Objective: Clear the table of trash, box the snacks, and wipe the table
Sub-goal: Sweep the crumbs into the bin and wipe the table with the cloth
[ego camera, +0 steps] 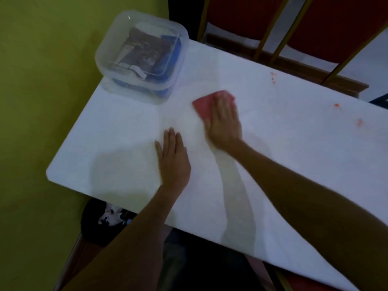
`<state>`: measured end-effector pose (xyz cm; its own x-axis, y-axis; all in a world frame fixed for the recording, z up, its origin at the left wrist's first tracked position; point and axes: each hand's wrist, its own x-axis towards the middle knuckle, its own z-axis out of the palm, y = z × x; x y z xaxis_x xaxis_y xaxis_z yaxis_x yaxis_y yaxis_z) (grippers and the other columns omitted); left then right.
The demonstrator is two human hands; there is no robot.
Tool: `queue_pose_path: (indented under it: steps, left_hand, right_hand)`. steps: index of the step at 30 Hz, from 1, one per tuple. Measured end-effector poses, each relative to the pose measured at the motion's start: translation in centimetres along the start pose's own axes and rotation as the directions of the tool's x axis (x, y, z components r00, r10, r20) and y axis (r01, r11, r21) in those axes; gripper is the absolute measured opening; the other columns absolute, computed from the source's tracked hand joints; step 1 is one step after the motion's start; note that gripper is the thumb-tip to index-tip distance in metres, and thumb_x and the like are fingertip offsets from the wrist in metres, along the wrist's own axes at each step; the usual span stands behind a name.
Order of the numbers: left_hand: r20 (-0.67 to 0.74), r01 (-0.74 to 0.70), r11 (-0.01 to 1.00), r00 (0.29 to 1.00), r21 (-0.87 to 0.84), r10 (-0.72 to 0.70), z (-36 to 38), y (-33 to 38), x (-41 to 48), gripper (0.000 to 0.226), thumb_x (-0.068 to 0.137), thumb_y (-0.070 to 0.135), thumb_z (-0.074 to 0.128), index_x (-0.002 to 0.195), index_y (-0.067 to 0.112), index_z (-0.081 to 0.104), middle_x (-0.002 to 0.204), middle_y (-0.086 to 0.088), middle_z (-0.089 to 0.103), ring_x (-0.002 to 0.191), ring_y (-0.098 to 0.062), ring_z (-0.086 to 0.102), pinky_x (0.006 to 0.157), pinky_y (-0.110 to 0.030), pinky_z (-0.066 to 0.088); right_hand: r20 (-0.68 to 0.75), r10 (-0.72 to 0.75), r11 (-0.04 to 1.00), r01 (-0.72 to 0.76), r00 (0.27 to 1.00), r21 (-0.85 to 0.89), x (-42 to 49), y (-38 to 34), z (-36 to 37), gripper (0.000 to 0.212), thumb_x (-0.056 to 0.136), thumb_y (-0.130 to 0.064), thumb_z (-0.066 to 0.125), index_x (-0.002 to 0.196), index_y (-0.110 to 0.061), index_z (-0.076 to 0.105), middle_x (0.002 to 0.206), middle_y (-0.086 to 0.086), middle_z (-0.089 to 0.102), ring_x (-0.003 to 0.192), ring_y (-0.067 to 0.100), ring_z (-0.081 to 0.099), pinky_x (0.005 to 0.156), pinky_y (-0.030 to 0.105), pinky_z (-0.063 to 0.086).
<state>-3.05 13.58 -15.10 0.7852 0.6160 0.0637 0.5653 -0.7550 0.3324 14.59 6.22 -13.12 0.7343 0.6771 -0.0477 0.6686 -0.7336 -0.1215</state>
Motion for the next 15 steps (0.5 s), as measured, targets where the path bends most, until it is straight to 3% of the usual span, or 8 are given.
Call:
queue_pose_path:
  steps: [2, 3, 5, 7, 10, 11, 13, 15]
  left_hand:
    - [0.009, 0.016, 1.000, 1.000, 0.004, -0.017, 0.6, 0.6, 1.9, 0.050, 0.103, 0.021, 0.035, 0.147, -0.001, 0.040, 0.159, -0.020, 0.029, 0.150, -0.031, 0.023, 0.121, -0.054, 0.019]
    - [0.007, 0.014, 1.000, 1.000, 0.020, -0.014, 0.9, 0.9, 2.5, 0.051, 0.104, 0.022, 0.033, 0.148, -0.002, 0.038, 0.159, -0.020, 0.027, 0.150, -0.032, 0.022, 0.121, -0.054, 0.019]
    - [0.005, 0.002, 0.999, 1.000, 0.039, -0.003, 1.4, 1.8, 4.5, 0.052, 0.104, 0.022, 0.033, 0.149, -0.003, 0.035, 0.160, -0.021, 0.026, 0.150, -0.033, 0.021, 0.121, -0.054, 0.019]
    - [-0.004, 0.006, 0.999, 1.000, 0.035, -0.006, 1.5, 2.6, 6.6, 0.053, 0.101, 0.020, 0.039, 0.149, -0.003, 0.034, 0.160, -0.021, 0.026, 0.150, -0.034, 0.021, 0.121, -0.054, 0.019]
    - [0.002, -0.004, 0.999, 1.000, 0.051, 0.004, 2.1, 3.3, 9.7, 0.057, 0.097, 0.015, 0.045, 0.150, -0.001, 0.034, 0.160, -0.020, 0.025, 0.151, -0.032, 0.020, 0.121, -0.053, 0.020]
    - [-0.002, 0.002, 0.998, 1.000, 0.058, -0.002, 2.3, 3.3, 10.3, 0.056, 0.097, 0.016, 0.042, 0.151, 0.001, 0.034, 0.161, -0.018, 0.025, 0.151, -0.031, 0.020, 0.121, -0.053, 0.020]
    - [-0.023, 0.010, 0.997, 1.000, 0.071, -0.009, 2.5, 3.4, 10.5, 0.054, 0.099, 0.018, 0.033, 0.151, 0.003, 0.033, 0.161, -0.016, 0.025, 0.151, -0.028, 0.020, 0.121, -0.051, 0.020]
    - [-0.042, 0.008, 0.998, 0.999, 0.069, -0.005, 2.6, 3.4, 10.1, 0.055, 0.099, 0.018, 0.031, 0.152, 0.003, 0.032, 0.162, -0.015, 0.025, 0.152, -0.028, 0.019, 0.122, -0.050, 0.017]
  right_hand:
    - [0.019, 0.210, 0.977, -0.210, 0.978, 0.031, 2.2, 0.8, -0.4, 0.074, 0.102, -0.049, 0.014, 0.158, 0.000, 0.010, 0.167, 0.017, 0.005, 0.155, 0.032, 0.001, 0.126, 0.047, 0.002]
    - [0.031, 0.240, 0.969, -0.241, 0.970, 0.047, 2.2, 0.4, -0.3, 0.072, 0.103, -0.048, 0.017, 0.159, -0.002, 0.010, 0.167, 0.016, 0.006, 0.155, 0.033, 0.002, 0.126, 0.048, 0.004]
    - [0.042, 0.156, 0.982, -0.159, 0.987, 0.099, 2.0, -0.7, 0.0, 0.064, 0.105, -0.044, 0.020, 0.159, -0.008, 0.016, 0.167, 0.013, 0.014, 0.155, 0.033, 0.006, 0.126, 0.050, 0.005]
    - [0.052, -0.032, 0.992, 0.025, 0.998, 0.126, 1.5, -0.8, 0.0, 0.062, 0.105, -0.044, 0.017, 0.158, -0.013, 0.021, 0.166, 0.010, 0.019, 0.154, 0.032, 0.009, 0.125, 0.051, 0.007]
    - [0.117, -0.162, 0.986, 0.155, 0.980, 0.064, 5.0, 2.6, -0.5, 0.067, 0.103, -0.055, 0.010, 0.160, -0.021, 0.012, 0.168, 0.007, 0.008, 0.155, 0.027, 0.002, 0.126, 0.050, 0.004]
    - [0.118, -0.108, 0.993, 0.102, 0.987, 0.055, 6.3, 3.9, -0.6, 0.069, 0.103, -0.058, 0.010, 0.161, -0.022, 0.006, 0.169, 0.007, 0.002, 0.155, 0.026, -0.002, 0.126, 0.049, 0.002]
    - [0.066, 0.162, 0.979, -0.169, 0.985, 0.114, 7.9, 5.7, -0.8, 0.072, 0.103, -0.059, 0.011, 0.161, -0.018, 0.003, 0.168, 0.009, -0.004, 0.155, 0.027, -0.006, 0.126, 0.048, 0.001]
    - [0.011, 0.390, 0.906, -0.386, 0.921, 0.173, 8.1, 4.4, -0.5, 0.071, 0.104, -0.055, 0.011, 0.160, -0.013, 0.008, 0.168, 0.011, 0.000, 0.155, 0.029, -0.003, 0.126, 0.049, 0.002]
